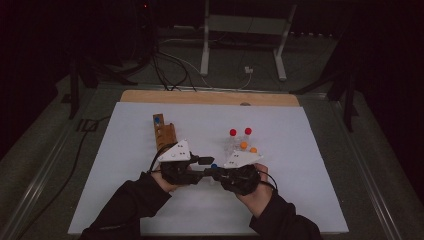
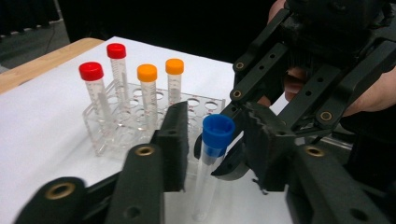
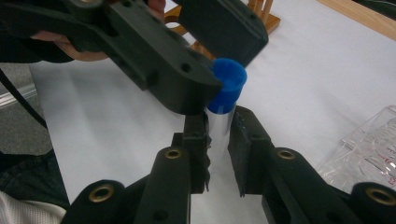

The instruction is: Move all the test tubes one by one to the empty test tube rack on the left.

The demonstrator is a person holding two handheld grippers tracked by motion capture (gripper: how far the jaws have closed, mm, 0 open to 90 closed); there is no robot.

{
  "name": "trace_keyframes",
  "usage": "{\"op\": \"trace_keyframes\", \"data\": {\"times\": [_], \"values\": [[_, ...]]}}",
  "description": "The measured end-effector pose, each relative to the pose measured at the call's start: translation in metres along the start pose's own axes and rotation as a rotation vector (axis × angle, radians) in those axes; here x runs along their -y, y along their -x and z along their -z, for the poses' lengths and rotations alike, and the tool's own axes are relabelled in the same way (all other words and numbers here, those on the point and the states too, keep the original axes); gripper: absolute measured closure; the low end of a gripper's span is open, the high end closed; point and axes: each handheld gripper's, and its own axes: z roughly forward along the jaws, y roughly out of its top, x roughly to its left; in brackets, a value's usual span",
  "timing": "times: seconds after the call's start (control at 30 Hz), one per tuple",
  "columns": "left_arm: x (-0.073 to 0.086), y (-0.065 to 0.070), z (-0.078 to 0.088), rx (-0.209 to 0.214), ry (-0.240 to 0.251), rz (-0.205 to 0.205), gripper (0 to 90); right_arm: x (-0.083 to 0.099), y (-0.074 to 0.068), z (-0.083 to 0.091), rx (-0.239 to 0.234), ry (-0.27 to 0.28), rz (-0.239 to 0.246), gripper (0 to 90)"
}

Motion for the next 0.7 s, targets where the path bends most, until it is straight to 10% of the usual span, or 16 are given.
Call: {"op": "trace_keyframes", "data": {"times": [0.7], "values": [[-0.0029, -0.0001, -0.0002, 0.000, 0.014, -0.019, 77.7, -0.0003, 0.0010, 0.0027, -0.002, 0.027, -0.008, 76.5]]}}
